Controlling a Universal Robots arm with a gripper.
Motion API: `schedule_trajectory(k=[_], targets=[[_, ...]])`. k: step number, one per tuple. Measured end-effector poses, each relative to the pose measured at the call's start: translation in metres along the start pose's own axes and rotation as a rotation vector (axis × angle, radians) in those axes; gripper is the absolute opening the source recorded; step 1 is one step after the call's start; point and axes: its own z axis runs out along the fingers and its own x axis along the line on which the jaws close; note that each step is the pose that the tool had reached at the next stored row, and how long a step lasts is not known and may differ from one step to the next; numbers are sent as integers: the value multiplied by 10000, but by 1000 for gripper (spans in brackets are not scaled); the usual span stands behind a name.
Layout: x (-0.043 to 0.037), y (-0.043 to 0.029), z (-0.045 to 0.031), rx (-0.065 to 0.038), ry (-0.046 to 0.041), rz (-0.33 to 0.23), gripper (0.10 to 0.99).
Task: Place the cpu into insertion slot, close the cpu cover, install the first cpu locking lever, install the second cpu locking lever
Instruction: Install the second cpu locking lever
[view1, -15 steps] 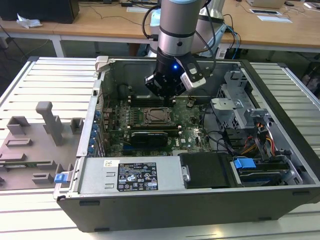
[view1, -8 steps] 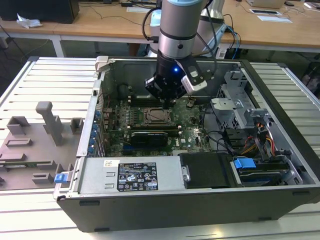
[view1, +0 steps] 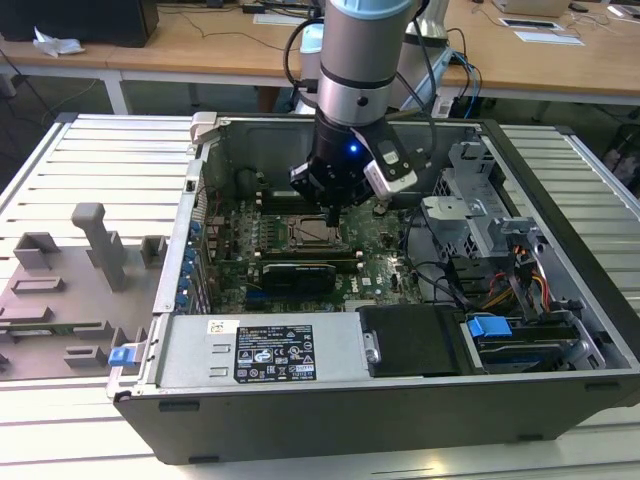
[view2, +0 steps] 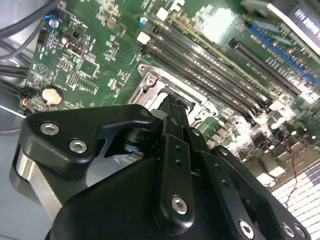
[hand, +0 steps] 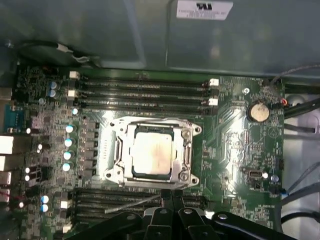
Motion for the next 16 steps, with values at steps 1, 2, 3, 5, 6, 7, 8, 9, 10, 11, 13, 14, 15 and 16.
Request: schedule_trajectory(k=[1, 2, 3, 5, 6, 7, 8, 9, 10, 11, 13, 14, 15, 16], targets=[[2, -15, -1, 0, 0, 0, 106], [5, -46, -2, -1, 0, 0, 106], [9, -83, -4, -1, 0, 1, 106], [12, -118, -6, -1, 0, 0, 106], [14, -149, -7, -1, 0, 1, 106], [15, -170, -7, -1, 0, 0, 106], [17, -188, -8, -1, -1, 0, 106], [19, -218, -9, -1, 0, 0, 106], [21, -252, -10, -1, 0, 0, 106], [21, -267, -10, -1, 0, -1, 106], [25, -324, -9, -1, 0, 0, 106], [25, -342, -8, -1, 0, 0, 106], [27, -372, -3, -1, 0, 0, 106], [28, -383, 2, -2, 0, 0, 106]])
